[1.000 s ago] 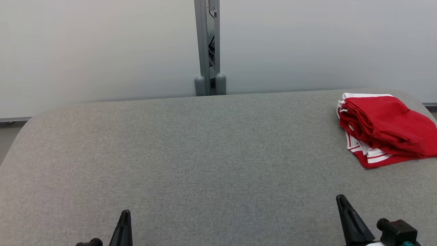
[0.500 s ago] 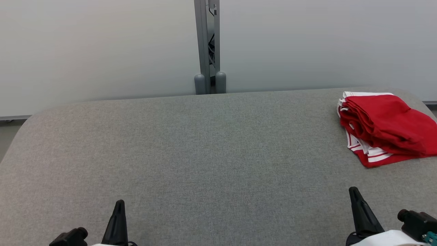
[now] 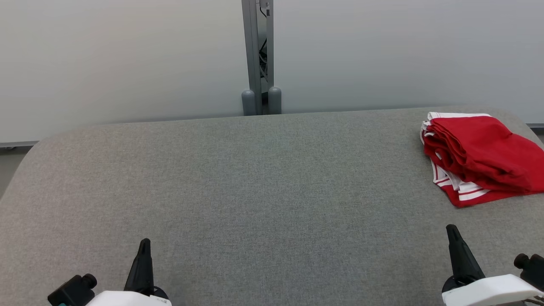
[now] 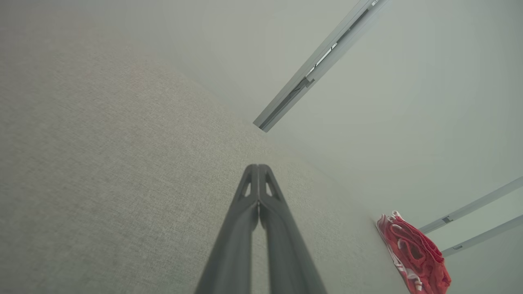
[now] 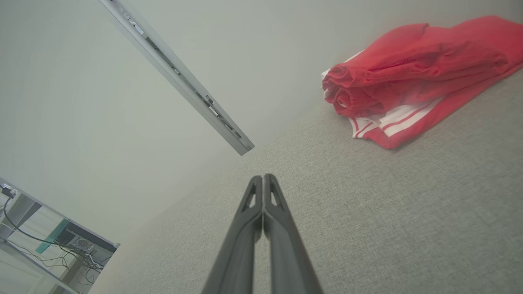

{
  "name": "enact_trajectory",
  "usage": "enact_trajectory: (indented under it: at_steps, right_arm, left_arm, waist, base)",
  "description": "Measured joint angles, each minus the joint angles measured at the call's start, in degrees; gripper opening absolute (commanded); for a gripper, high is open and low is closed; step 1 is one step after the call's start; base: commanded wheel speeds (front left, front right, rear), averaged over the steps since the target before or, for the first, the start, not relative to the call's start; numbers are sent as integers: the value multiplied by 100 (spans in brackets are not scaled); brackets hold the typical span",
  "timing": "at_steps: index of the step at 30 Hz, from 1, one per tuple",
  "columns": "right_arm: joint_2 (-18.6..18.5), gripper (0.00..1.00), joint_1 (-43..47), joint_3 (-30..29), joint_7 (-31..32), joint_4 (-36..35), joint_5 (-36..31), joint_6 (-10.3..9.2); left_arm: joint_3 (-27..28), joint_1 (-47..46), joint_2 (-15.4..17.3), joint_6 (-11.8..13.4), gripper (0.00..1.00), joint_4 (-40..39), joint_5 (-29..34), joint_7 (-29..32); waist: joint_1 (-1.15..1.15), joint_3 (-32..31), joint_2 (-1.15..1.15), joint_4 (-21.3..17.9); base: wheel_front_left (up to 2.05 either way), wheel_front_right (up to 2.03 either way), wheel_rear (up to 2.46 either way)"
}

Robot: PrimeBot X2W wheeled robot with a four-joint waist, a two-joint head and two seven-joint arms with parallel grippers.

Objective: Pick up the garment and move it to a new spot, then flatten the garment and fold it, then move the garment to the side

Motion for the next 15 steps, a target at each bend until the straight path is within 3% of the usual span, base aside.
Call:
enact_trajectory:
  at_steps: [15]
  right_arm:
    - [-9,0,-181,-219,316,40,1137,0]
  left_arm:
    - [133,-267,5,-154,0,92,-1037,246]
  waist:
    - [0,44,0,-1]
  base:
    - [0,0,0]
